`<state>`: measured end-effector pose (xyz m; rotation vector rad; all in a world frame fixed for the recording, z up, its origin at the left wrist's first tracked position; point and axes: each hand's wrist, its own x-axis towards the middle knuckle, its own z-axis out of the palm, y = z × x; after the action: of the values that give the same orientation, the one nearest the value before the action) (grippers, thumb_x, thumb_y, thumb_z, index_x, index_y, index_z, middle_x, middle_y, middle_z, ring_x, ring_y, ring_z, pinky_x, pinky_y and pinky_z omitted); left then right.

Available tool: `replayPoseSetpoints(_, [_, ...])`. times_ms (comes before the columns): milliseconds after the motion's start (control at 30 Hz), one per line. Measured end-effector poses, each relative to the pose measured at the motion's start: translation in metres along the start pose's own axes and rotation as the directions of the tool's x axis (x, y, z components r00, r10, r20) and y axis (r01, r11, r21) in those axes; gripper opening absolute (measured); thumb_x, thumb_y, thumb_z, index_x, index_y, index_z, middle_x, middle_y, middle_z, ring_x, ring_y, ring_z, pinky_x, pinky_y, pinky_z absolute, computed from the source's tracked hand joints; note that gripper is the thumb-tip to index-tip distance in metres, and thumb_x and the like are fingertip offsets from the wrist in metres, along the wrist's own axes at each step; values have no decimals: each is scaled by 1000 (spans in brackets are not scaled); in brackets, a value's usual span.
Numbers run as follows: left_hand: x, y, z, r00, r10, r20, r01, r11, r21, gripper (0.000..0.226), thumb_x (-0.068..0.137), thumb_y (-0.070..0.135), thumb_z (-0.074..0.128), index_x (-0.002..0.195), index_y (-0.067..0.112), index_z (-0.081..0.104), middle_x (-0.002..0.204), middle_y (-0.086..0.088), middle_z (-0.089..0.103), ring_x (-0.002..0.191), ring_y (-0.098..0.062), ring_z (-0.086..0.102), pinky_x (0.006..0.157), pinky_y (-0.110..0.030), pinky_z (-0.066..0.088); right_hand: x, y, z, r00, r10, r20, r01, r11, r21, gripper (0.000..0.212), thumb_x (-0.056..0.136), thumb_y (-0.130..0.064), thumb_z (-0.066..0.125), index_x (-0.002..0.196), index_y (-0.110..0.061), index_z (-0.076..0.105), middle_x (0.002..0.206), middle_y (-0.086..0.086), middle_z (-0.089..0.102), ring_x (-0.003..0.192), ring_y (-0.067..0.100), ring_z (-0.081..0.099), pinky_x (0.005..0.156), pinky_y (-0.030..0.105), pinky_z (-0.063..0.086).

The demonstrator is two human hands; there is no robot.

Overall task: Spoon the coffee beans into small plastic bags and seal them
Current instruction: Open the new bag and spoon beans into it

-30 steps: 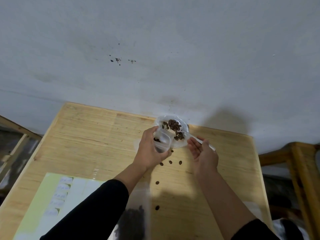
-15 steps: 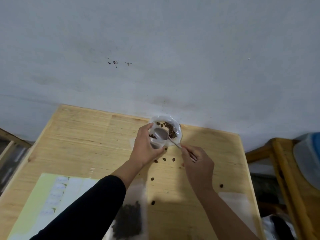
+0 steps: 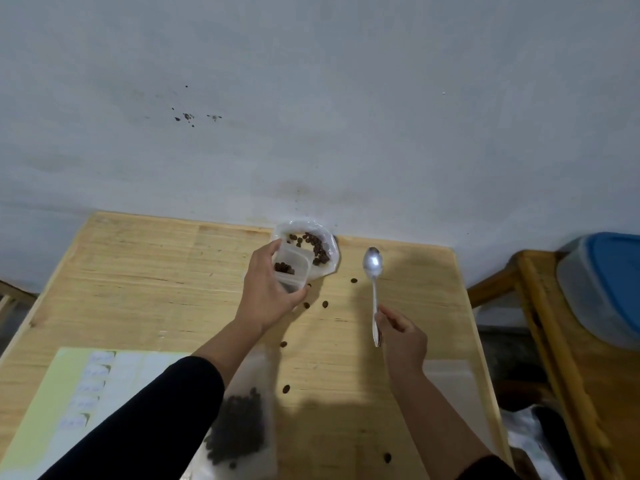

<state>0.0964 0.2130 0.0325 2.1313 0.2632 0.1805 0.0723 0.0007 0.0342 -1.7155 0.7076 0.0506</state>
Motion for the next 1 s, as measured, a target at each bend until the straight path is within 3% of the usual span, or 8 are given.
replayPoseSetpoints(133, [-9,4,3,1000,3,-13,-3,1000,8,91,64,28,84,138,17,34,133,0,41,117,-4,39,100,-21,34,23,12,-2,997,4,-76,-15,990,-139,19,85,-12,65,102,-13,72,94,-3,69,87,11,61,79,19,43])
replayPoseSetpoints(333, [-22,9,10,999,-6,-42,8,999,51,92,63,30,84,139,15,34,136,-2,40,118,-3,37,102,-24,36,40,21,-3,996,-82,-29,65,929,-364,20,84,-16,64,101,-14,73,91,-2,70,77,9,55,71,17,36])
replayPoseSetpoints(467, [-29,16,14,998,-9,-69,12,999,50,92,63,27,84,139,17,34,136,1,40,117,0,37,97,-15,34,48,29,-4,995,-97,0,88,902,-423,14,82,-21,65,92,-16,74,89,2,71,77,14,60,70,21,36])
replayPoseSetpoints(567, [-36,23,15,997,3,-71,-1,999,35,92,64,27,84,140,18,33,136,2,39,118,-1,38,95,-10,33,43,18,-5,988,-154,-3,141,908,-393,15,86,-24,62,82,-14,73,80,1,67,72,15,57,68,23,37])
replayPoseSetpoints(667, [-42,31,13,997,24,-76,-22,1000,20,94,63,27,85,140,18,32,135,4,38,120,-1,37,95,-5,29,27,-13,-2,939,-308,152,341,892,-297,21,89,-28,60,76,-15,72,65,2,61,66,15,57,64,27,42])
replayPoseSetpoints(767, [-51,40,8,993,89,-80,-89,996,5,94,61,28,86,139,15,33,133,3,39,119,0,37,97,-2,28,-4,-51,3,837,-355,417,395,918,-12,22,86,-28,65,103,-14,72,89,-8,71,86,3,66,78,19,52])
replayPoseSetpoints(833, [-56,48,4,990,129,-65,-130,991,-14,97,59,31,87,138,15,33,131,6,39,117,4,36,95,1,26,-20,-69,8,772,-319,550,366,930,26,26,85,-30,66,108,-19,69,101,-14,69,95,-4,63,85,14,49])
replayPoseSetpoints(1000, [-64,57,-19,983,183,7,-181,980,-85,117,45,53,87,141,21,30,131,10,36,121,2,36,98,-3,26,-54,-98,18,769,-393,504,497,864,-84,9,85,-28,65,82,-29,74,77,-14,71,75,4,65,71,23,50])
